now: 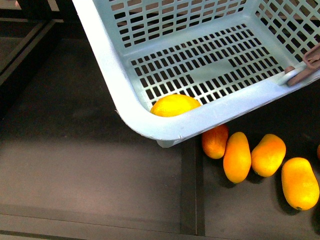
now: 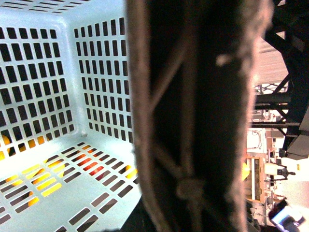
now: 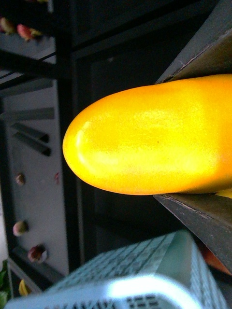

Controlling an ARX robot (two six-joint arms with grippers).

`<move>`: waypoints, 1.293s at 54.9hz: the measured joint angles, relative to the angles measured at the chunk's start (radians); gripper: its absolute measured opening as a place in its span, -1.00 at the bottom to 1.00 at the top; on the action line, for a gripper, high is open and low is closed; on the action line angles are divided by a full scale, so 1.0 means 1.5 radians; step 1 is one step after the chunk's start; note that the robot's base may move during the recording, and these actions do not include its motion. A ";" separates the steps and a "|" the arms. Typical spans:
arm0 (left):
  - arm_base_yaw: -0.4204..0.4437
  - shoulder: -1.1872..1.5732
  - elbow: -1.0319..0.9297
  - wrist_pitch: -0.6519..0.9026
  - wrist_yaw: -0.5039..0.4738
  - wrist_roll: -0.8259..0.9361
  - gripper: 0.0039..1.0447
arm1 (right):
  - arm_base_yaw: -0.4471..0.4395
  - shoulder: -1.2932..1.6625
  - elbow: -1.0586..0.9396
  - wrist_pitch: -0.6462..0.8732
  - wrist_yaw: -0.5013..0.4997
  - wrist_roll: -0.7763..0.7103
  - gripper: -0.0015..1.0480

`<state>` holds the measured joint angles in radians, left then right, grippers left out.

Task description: Pick lemon and mango into basket

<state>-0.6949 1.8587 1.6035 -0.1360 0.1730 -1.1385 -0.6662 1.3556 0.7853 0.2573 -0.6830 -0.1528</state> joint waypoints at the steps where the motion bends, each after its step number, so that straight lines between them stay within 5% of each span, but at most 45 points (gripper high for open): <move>1: 0.000 0.000 0.000 0.000 0.000 0.000 -0.93 | 0.008 -0.007 -0.002 0.003 0.004 0.006 0.01; 18: 0.000 0.000 0.000 0.000 0.002 0.000 -0.93 | 0.307 -0.031 0.011 0.090 0.200 0.118 0.01; 37: 0.000 0.000 0.000 0.000 0.002 0.000 -0.93 | 0.497 0.068 0.094 0.106 0.339 0.116 0.01; 54: 0.001 0.000 0.000 0.000 0.000 0.002 -0.93 | 0.498 0.061 0.087 0.090 0.378 0.107 0.86; 66: 0.001 0.000 -0.003 -0.001 -0.002 -0.002 -0.93 | 0.442 -0.067 0.024 0.036 0.397 0.106 0.83; 71: 0.002 0.000 -0.003 -0.001 -0.006 0.001 -0.93 | 0.439 -0.129 -0.043 0.138 0.453 0.106 0.52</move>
<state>-0.6926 1.8591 1.5993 -0.1368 0.1646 -1.1366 -0.0074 1.1622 0.7212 0.4644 -0.0029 0.0059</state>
